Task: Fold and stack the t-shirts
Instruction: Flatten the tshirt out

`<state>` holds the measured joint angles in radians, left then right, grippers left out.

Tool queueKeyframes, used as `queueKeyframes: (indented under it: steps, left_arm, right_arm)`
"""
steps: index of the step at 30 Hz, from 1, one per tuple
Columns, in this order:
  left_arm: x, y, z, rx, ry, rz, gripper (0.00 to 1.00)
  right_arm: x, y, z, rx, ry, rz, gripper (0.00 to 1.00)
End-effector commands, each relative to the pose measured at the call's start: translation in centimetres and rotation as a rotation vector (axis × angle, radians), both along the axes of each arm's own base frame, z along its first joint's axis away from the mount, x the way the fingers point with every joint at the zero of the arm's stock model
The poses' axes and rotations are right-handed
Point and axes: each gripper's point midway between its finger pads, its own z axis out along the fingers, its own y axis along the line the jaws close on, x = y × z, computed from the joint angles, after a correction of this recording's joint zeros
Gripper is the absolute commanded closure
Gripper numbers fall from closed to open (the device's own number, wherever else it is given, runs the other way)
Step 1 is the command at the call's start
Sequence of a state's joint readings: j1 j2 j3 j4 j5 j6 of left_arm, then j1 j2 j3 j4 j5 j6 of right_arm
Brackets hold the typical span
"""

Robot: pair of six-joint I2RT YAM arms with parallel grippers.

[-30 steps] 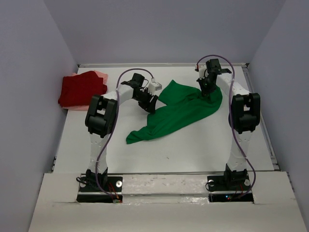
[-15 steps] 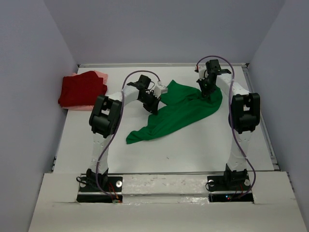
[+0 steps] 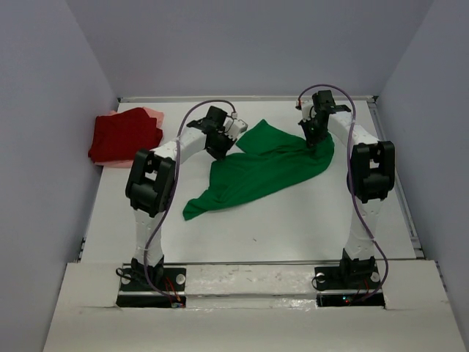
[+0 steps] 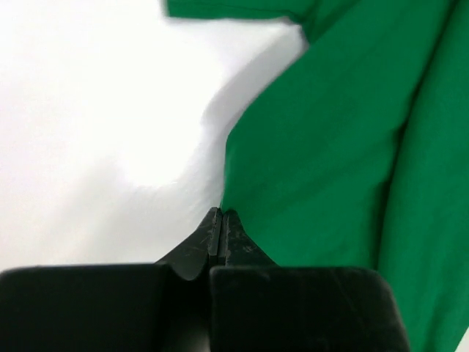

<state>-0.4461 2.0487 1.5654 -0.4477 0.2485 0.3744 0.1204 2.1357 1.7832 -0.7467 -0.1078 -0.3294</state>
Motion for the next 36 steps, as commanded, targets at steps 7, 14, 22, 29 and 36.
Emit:
queueKeyframes:
  steps: [7,14,22,29,36]
  left_arm:
    - [6.9,4.1,17.6,0.093,-0.437,0.209,1.00]
    - [6.2,5.2,22.4,0.128,-0.527,0.250,1.00]
    - [4.5,5.9,24.7,0.175,-0.576,0.289,1.00]
    - [3.1,7.1,26.1,0.186,-0.614,0.297,1.00]
    - [1.5,8.7,27.8,0.202,-0.654,0.322,1.00]
  right_arm:
    - [2.0,-0.9,8.8,-0.040,-0.232,-0.026,1.00]
    - [2.3,-1.4,12.7,-0.056,-0.322,-0.040,1.00]
    - [2.2,-2.1,16.9,-0.079,-0.416,-0.057,1.00]
    - [1.3,-2.8,18.9,-0.107,-0.458,-0.065,1.00]
    - [1.5,-3.2,19.8,-0.125,-0.480,-0.081,1.00]
